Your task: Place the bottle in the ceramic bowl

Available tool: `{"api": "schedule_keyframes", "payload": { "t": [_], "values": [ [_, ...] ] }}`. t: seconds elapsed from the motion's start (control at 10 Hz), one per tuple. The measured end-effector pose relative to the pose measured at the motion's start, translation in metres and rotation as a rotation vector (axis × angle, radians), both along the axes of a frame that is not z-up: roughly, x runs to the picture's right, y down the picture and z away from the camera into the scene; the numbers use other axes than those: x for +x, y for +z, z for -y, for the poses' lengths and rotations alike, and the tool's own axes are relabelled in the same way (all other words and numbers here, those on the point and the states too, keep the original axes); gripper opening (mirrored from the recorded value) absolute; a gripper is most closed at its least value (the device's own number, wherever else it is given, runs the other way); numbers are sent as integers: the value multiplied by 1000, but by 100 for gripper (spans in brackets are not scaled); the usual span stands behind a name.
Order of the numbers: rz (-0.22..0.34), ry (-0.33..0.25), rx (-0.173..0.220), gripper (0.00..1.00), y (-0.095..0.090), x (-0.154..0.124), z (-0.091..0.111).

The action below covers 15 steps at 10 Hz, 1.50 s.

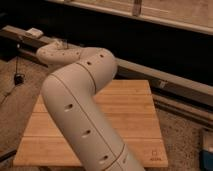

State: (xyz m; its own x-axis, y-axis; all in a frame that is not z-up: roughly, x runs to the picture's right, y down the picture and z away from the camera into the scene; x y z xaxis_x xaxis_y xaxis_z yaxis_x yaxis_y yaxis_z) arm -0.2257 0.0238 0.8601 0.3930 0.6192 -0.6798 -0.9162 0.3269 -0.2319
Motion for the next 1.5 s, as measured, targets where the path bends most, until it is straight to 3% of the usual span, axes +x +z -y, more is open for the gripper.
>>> {"api": "schedule_keyframes", "payload": {
  "t": [0.1, 1.5],
  "values": [
    [-3, -1, -5, 80, 5, 2, -3],
    [-3, -2, -5, 80, 4, 2, -3]
  ]
}}
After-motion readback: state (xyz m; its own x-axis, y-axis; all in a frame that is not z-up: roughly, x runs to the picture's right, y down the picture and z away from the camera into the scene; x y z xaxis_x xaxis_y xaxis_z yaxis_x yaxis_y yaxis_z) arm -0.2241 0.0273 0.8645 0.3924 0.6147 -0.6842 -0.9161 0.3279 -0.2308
